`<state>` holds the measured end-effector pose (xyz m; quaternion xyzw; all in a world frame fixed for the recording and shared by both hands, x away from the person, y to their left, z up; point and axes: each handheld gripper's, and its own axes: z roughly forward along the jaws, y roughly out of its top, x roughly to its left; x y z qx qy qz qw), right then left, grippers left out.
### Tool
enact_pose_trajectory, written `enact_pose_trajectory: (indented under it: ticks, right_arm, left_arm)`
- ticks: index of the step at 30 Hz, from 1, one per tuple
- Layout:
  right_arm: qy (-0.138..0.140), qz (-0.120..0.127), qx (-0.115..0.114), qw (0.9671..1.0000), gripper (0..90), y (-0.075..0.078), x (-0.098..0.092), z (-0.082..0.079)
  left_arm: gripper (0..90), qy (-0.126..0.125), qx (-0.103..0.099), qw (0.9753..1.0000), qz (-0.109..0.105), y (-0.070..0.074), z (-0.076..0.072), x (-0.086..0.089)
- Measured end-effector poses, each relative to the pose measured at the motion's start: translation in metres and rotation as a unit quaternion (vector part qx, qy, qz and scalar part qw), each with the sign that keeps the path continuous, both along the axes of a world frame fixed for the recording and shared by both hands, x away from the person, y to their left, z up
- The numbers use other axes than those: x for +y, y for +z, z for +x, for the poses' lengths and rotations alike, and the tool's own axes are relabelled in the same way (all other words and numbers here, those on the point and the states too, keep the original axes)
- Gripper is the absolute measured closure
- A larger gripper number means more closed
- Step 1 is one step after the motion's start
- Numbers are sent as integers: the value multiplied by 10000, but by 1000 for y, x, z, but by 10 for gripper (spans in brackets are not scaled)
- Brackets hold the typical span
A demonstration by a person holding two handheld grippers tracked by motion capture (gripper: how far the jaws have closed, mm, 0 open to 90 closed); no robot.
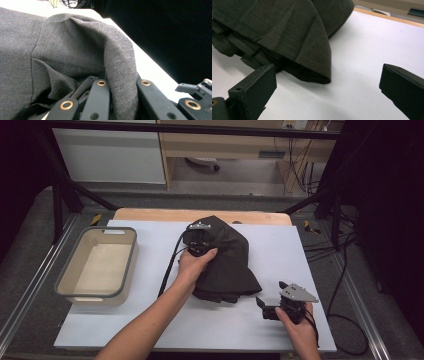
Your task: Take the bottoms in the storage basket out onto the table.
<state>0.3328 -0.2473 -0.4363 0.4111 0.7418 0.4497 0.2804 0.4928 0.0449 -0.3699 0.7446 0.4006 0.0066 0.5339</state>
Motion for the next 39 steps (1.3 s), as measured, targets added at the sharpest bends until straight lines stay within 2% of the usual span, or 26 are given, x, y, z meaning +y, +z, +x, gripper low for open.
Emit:
enact_pose_trajectory:
  ticks: [3,9,15,19,22,29,39]
  right_arm:
    - [-204,-127,-1,9997,23,-1,-5,-1]
    - [-276,-51,23,9996,21,-1,-10,2]
    - [-310,-111,65,9994,22,-3,-10,3]
    - [-295,-109,52,9995,22,-3,-10,4]
    - [-295,-103,63,9995,21,-3,-10,4]
    - [-280,-102,82,9995,21,-4,-8,5]
    - [-224,-98,112,9996,21,-5,-6,5]
  left_arm:
    - [851,-38,-85,9999,123,-1,-2,-2]
    - [850,-79,-193,9996,195,-1,-6,-3]
    - [851,-113,-198,9995,207,-3,-11,-4]
    - [852,-215,-267,9989,324,-5,-17,-9]
    - [851,-270,-233,9990,275,-9,-21,-13]
    - [851,-333,-221,9985,361,-18,-28,-20]
    - [850,-315,-141,9991,241,-38,-32,-23]
